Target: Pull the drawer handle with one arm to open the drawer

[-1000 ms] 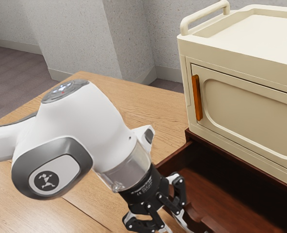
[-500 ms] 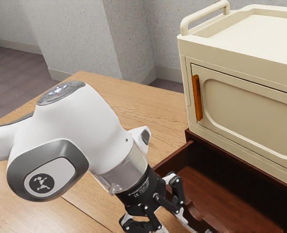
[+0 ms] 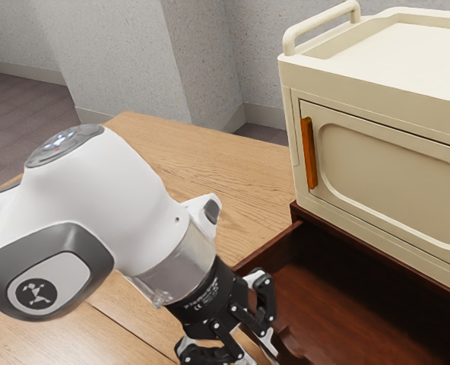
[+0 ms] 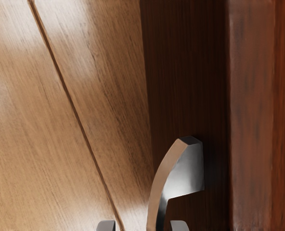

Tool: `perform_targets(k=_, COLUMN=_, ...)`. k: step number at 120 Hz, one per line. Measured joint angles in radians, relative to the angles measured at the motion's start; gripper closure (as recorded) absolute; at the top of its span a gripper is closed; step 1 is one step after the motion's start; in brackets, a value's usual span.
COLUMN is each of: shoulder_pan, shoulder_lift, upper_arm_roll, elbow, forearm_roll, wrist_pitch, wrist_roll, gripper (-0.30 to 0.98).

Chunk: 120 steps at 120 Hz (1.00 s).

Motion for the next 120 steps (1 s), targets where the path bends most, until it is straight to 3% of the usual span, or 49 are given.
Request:
perform_targets(k=21, shoulder_pan=0.002, shoulder_lift=-0.047, upper_arm_roll=-0.021, elbow=0.011, forearm_roll=0.041, wrist_pitch=-0.020, wrist_roll=-0.012, gripper=0.62)
perform_targets(k=34, shoulder_pan=0.049, shoulder_lift=0.007, upper_arm_roll=-0.037, elbow=0.257, forearm_roll=0.063, wrist_pitch=-0.144, wrist_roll=-0.015, gripper=0.60)
perform_targets(k=45, shoulder_pan=0.258, shoulder_lift=0.133, upper_arm_roll=-0.097, elbow=0.568, forearm_roll=0.032, wrist_pitch=-0.337, wrist_roll=0.008, gripper=0.44)
perform_targets(k=55, shoulder_pan=0.522, shoulder_lift=0.178, upper_arm_roll=-0.185, elbow=0.643, forearm_roll=-0.023, wrist_pitch=-0.474, wrist_roll=0.043, gripper=0.30)
perform_targets(k=62, shoulder_pan=0.602, shoulder_lift=0.200, upper_arm_roll=-0.204, elbow=0.651, forearm_roll=-0.055, wrist_pitch=-0.548, wrist_roll=0.072, gripper=0.22)
perform_targets(k=84, shoulder_pan=0.612, shoulder_lift=0.236, upper_arm_roll=-0.179, elbow=0.595, forearm_roll=-0.035, wrist_pitch=-0.673, wrist_roll=0.116, gripper=0.09)
perform_targets(k=120, shoulder_pan=0.639, shoulder_lift=0.251, upper_arm_roll=-0.184, elbow=0.552, forearm_roll=-0.030, wrist_pitch=-0.694, wrist_roll=0.158, gripper=0.02)
